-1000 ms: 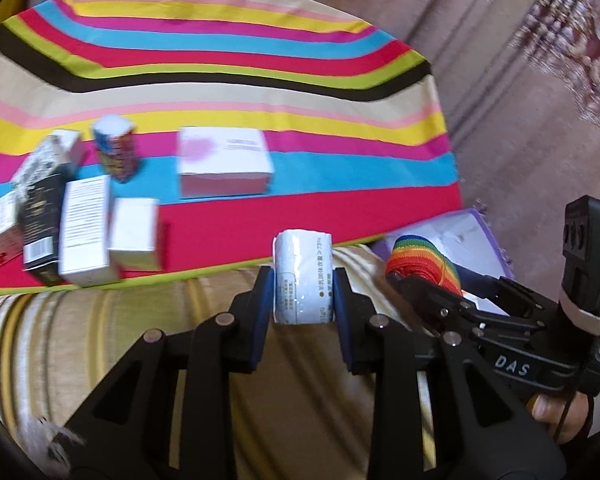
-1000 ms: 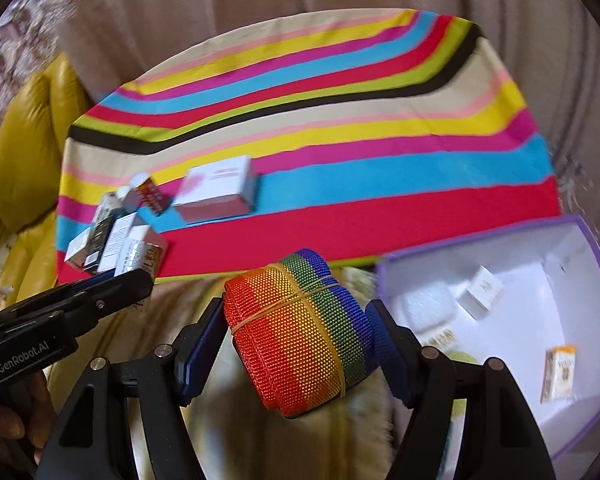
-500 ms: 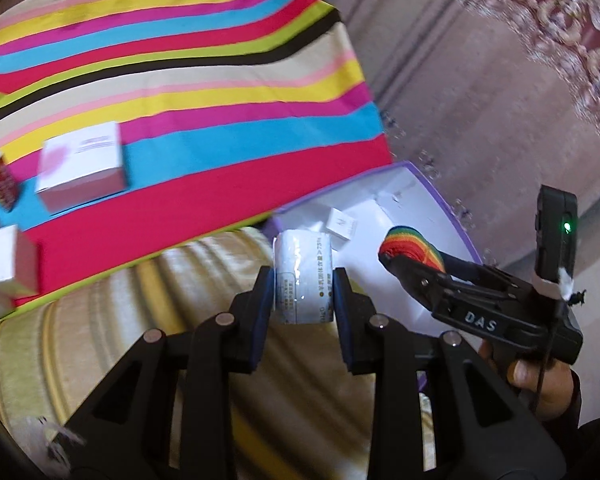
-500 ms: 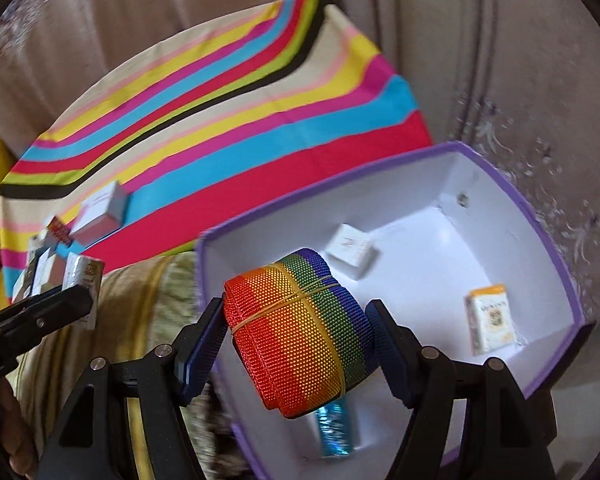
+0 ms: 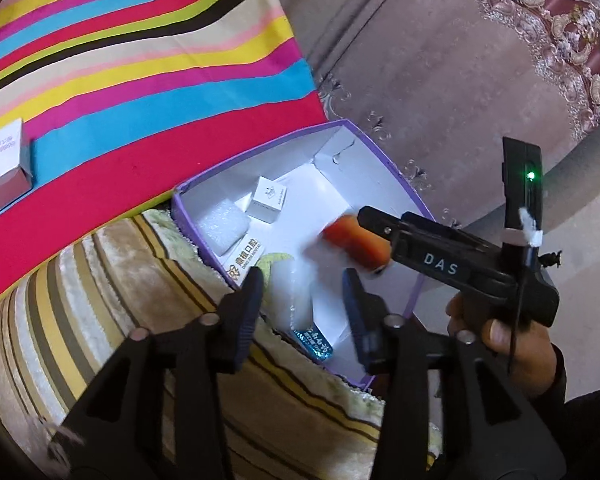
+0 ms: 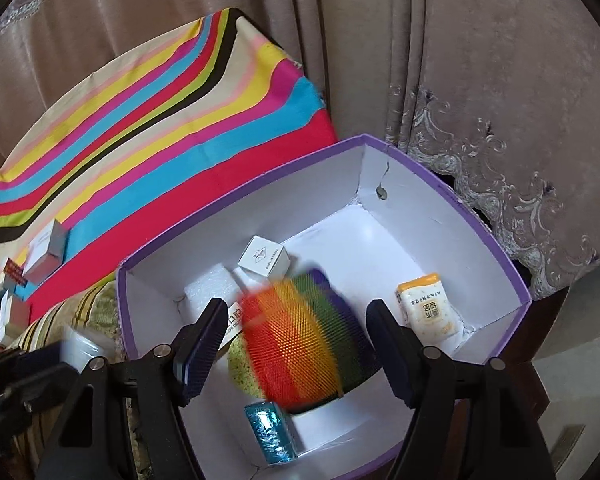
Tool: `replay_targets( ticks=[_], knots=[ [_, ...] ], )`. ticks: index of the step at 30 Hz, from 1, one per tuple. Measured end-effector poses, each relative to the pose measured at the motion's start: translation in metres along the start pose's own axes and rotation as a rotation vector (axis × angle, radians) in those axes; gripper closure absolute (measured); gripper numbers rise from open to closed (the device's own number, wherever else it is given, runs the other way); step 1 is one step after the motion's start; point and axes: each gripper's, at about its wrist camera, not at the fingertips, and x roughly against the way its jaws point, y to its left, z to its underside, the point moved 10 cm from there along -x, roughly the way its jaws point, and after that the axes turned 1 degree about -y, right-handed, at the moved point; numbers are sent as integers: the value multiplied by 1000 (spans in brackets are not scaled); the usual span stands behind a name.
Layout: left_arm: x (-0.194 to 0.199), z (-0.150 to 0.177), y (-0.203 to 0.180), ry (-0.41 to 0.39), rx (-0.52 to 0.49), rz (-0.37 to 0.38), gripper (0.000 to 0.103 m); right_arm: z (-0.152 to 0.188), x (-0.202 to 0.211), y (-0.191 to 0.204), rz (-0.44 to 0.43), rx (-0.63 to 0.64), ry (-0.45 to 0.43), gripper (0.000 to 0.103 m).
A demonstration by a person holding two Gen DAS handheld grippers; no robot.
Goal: Organize objects
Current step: 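Carry the bottle and rainbow bundle over the purple-rimmed box and open both tools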
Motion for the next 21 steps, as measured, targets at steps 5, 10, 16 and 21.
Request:
replay_targets(
  ticks=[5,10,16,21],
  knots=[
    [6,1,0,-16,12,8,51,-2,1,3,-9,-3,-5,27],
    [9,-2,5,-40,33,14,52,0,3,16,-31,16,-3,27],
    [28,-8,23,-104,104,18,51,4,3,50,-83,74,10,26],
    [48,-6,48,-113,106,-112,49,7,5,91,-131,152,14,26]
  ],
)
